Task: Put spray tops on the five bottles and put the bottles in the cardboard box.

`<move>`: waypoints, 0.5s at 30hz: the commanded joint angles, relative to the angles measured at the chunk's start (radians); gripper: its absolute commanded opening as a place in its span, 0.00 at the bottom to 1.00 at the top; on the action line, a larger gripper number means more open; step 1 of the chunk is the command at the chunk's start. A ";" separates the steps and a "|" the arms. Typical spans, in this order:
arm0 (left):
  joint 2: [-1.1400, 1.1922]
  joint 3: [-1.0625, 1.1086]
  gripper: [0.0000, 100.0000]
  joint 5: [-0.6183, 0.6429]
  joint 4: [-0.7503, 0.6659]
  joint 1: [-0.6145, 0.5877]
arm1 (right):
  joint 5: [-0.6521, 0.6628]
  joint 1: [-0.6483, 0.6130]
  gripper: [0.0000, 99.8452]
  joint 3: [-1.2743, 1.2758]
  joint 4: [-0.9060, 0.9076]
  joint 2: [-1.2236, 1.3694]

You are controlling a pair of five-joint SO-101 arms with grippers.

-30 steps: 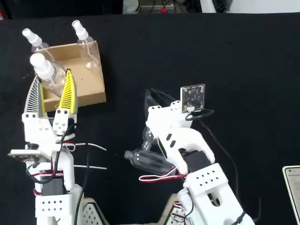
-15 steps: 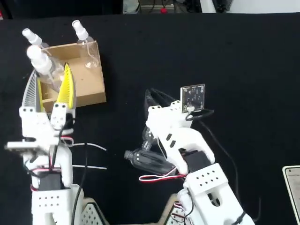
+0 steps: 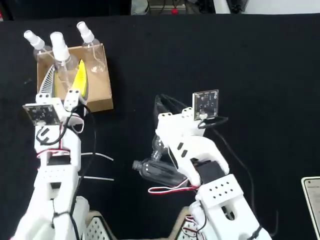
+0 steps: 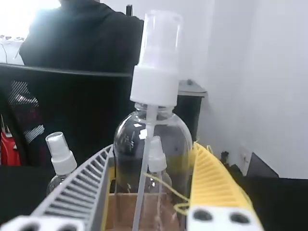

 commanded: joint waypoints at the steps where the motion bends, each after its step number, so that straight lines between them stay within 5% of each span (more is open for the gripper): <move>1: 0.195 -0.090 0.08 0.005 -0.167 -0.013 | 0.009 0.006 0.04 -0.010 -0.026 0.071; 15: 0.868 -0.363 0.08 -0.002 -0.649 -0.047 | 0.009 0.006 0.04 -0.010 -0.026 0.071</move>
